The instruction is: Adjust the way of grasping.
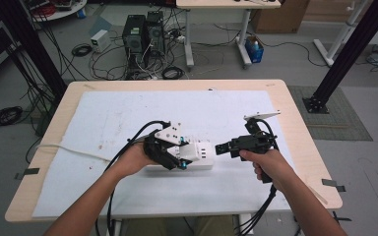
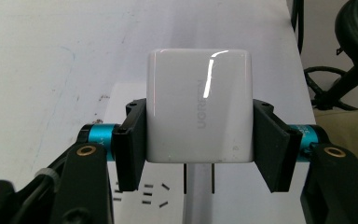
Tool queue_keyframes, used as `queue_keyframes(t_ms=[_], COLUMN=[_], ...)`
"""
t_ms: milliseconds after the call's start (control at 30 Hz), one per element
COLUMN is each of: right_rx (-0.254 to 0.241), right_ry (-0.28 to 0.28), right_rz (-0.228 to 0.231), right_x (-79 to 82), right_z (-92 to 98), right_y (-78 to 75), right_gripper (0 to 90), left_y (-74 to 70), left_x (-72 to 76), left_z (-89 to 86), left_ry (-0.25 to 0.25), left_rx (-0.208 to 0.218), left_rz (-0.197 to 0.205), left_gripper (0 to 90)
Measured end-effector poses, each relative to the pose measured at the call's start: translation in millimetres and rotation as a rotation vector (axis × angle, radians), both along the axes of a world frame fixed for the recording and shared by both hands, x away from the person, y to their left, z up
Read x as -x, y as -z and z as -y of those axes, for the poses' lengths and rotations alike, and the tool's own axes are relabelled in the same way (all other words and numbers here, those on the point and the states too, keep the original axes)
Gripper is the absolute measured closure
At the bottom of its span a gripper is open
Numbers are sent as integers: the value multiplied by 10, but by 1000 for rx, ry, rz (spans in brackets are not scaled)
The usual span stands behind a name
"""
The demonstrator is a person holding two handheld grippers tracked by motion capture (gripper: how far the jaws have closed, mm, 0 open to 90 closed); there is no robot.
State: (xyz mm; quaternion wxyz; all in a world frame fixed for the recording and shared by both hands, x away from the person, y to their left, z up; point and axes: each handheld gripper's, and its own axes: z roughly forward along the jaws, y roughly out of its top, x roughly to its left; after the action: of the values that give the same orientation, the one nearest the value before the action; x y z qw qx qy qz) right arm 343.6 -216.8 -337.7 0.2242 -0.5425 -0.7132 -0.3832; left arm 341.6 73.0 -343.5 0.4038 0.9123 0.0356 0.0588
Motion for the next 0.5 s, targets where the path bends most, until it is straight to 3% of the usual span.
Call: queue_keyframes(t_ms=[500], right_rx=[-19], right_ry=[-34], right_rz=[-10], right_x=[-55], right_z=[-246], right_y=[12], right_gripper=[36], left_y=[-22], left_x=[-11], left_z=[206], left_ry=[21], left_rx=[14], left_rz=[8], left_gripper=[426])
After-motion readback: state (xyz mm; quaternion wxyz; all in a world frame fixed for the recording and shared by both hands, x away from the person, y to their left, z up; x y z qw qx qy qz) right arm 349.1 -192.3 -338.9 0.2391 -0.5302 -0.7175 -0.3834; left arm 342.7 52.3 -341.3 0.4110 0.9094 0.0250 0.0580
